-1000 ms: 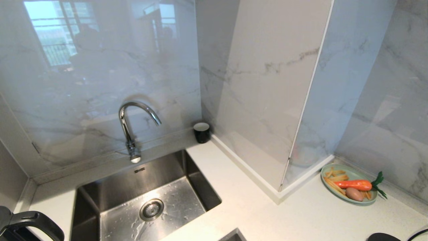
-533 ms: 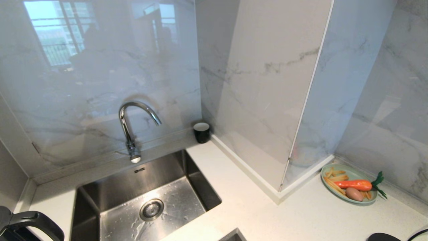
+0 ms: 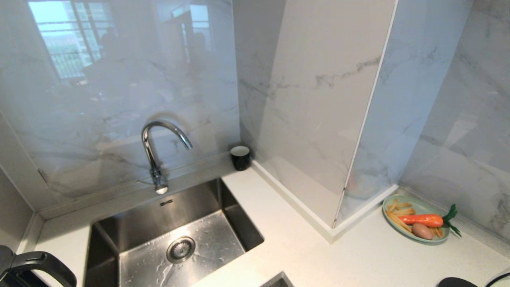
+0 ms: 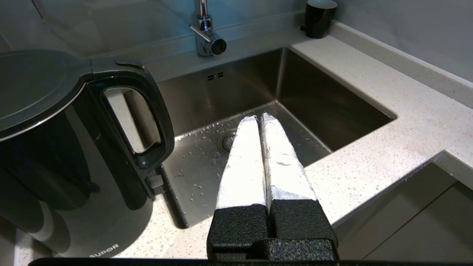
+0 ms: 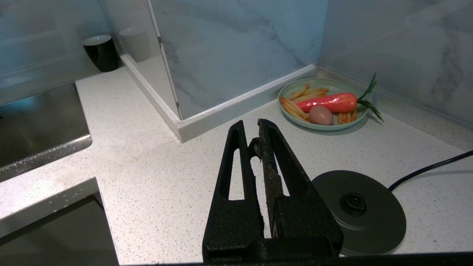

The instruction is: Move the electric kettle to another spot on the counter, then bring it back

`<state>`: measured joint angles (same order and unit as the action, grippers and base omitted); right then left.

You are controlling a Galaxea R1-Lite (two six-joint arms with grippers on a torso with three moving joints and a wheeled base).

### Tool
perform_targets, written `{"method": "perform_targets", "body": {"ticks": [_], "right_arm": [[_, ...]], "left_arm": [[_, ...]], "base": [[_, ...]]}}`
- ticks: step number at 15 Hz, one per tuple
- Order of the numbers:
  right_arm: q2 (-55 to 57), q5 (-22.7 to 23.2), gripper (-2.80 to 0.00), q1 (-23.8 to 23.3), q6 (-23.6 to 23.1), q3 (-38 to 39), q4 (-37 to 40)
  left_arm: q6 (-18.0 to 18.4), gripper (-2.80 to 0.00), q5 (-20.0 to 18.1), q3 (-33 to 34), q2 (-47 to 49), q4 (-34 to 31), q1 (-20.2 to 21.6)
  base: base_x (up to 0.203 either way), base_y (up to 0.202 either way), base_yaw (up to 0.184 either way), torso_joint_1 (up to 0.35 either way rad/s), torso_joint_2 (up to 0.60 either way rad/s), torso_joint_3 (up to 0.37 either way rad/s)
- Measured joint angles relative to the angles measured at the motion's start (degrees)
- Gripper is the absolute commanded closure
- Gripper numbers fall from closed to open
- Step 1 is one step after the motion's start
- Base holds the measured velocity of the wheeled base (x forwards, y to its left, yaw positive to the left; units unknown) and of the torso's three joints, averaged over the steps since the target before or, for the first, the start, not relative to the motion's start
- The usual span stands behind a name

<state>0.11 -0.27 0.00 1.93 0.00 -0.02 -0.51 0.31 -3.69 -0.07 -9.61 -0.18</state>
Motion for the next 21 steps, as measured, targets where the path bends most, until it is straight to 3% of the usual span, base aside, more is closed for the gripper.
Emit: {"method": "perform_targets", "body": {"ticks": [21], "right_arm": [[0.00, -0.02, 0.00, 0.00, -0.02, 0.00, 0.02]], "left_arm": [[-0.01, 0.00, -0.01, 0.01, 0.00, -0.01, 0.00]], "base": [[0.000, 0.000, 0.000, 0.000, 0.00, 0.000]]}}
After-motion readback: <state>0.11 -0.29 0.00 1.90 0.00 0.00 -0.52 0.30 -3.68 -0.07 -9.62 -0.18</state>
